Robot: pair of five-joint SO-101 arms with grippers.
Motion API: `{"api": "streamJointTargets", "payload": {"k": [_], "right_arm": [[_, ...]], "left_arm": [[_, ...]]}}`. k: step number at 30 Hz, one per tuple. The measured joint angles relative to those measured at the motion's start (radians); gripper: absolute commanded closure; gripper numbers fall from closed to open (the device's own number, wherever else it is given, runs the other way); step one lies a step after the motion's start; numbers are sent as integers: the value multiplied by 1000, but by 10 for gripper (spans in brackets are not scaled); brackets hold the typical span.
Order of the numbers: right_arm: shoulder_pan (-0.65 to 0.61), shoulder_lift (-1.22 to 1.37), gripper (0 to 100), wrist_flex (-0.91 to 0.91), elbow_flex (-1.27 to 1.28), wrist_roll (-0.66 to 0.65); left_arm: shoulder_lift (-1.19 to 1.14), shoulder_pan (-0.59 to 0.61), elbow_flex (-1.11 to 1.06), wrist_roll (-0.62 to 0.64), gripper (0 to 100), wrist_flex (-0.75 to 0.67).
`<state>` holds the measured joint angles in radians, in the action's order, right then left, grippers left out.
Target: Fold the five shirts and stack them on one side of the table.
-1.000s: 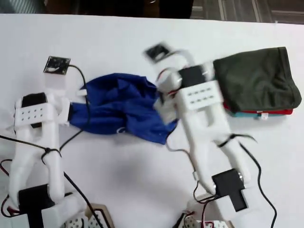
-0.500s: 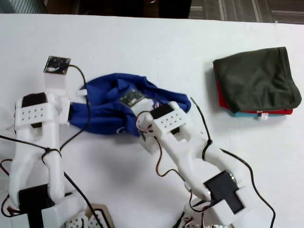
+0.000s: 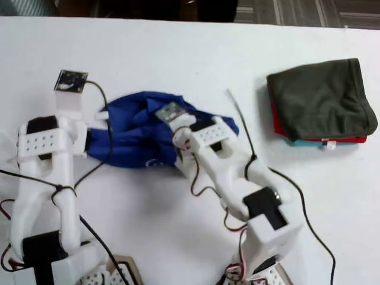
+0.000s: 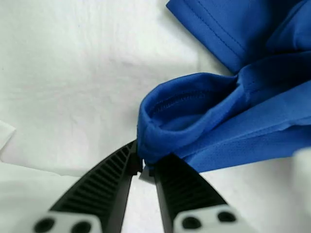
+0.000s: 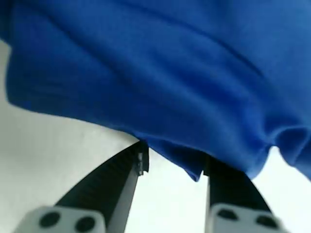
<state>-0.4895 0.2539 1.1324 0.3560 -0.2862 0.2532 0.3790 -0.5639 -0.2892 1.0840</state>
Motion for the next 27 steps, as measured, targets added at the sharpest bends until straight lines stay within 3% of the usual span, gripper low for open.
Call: {"api": "streamJointTargets", "payload": {"k": [5,10,27], "right_arm": [[2,20,820,2,-15,0],[28,35,989,2,-32,0],[37,-17,978,25,-32,-5]], "left_arm": [[0,0,0,0,973,0],[0,0,0,0,973,0],[0,0,0,0,973,0]]}}
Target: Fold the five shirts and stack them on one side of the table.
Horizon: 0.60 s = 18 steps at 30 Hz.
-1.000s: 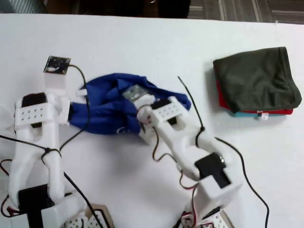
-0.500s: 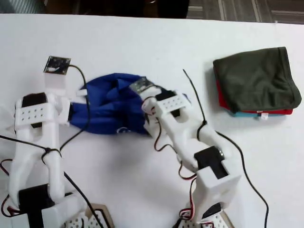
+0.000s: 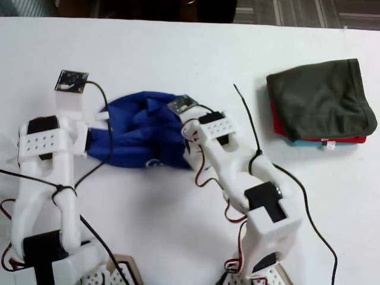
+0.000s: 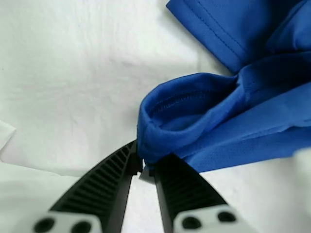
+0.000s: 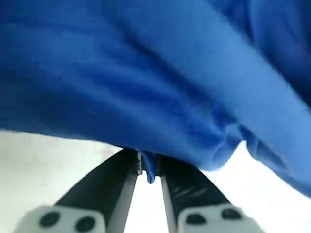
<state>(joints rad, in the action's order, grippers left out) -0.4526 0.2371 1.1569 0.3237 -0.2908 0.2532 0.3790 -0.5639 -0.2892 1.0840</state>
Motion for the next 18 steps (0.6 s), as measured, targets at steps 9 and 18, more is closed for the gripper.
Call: {"api": "streamJointTargets", "payload": {"k": [9,18], "right_arm": [[57,-460,978,69,2,-86],[160,-781,978,84,2,-106]], "left_arm": [[0,-11,54,2,973,109],[0,-87,368,2,973,437]]}}
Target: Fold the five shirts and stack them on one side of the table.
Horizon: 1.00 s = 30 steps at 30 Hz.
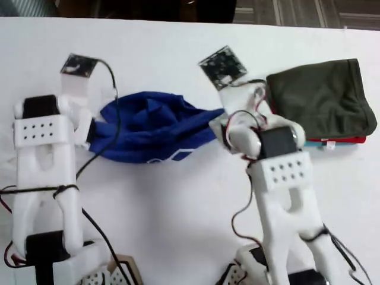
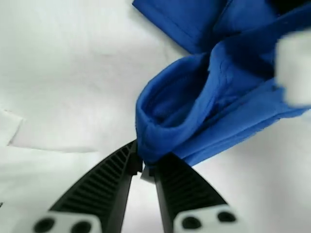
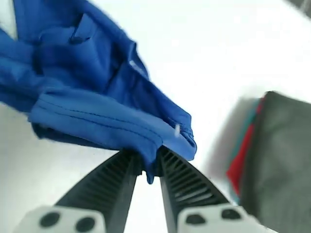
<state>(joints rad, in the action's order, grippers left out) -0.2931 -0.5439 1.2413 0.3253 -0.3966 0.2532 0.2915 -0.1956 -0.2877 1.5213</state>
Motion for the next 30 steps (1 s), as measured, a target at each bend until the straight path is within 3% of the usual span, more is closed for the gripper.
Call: {"api": "streamJointTargets", "payload": {"k": [8,14,22,26,30], "right_arm": [[38,-201,979,0,-15,0],[115,-321,979,0,-129,0],[232,-353,979,2,-275,0],[232,-402,979,14,-287,0],[232,-459,979,29,-241,0]], "left_arm": [[0,-5,331,0,973,229],[100,-6,465,0,973,249],[368,-72,477,0,973,249],[430,-72,463,80,973,249],[433,-77,310,146,973,235]]}}
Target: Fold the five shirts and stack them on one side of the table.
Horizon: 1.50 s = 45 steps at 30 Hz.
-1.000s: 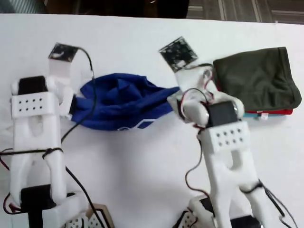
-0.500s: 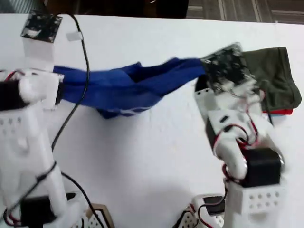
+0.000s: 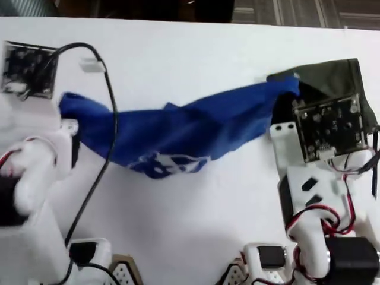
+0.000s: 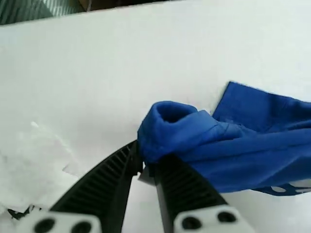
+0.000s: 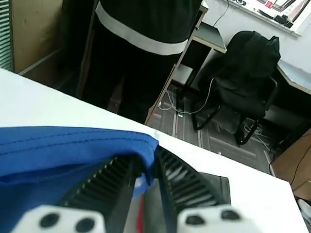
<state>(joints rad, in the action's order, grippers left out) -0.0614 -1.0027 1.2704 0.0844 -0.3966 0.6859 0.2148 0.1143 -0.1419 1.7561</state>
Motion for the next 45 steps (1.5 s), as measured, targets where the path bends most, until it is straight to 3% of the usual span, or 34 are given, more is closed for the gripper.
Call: {"api": "streamJointTargets", "payload": {"k": [5,13,17,24,30,38,45], "right_arm": [[0,-74,979,-9,198,0],[0,-235,979,-150,644,0],[0,-318,979,-209,842,0],[0,-400,979,-241,984,0],[3,-405,979,-292,1063,0],[9,-405,979,-408,1154,0],[9,-405,979,-413,1154,0]], "left_arm": [[-11,-2,-322,15,971,-143],[-11,-2,-795,2,969,-486],[-11,-2,-937,-72,969,-634],[-11,-2,-1092,-89,972,-790],[-28,-2,-1131,-91,973,-876],[-327,-46,-951,-60,967,-856],[-414,-46,-778,-37,754,-700]]}}
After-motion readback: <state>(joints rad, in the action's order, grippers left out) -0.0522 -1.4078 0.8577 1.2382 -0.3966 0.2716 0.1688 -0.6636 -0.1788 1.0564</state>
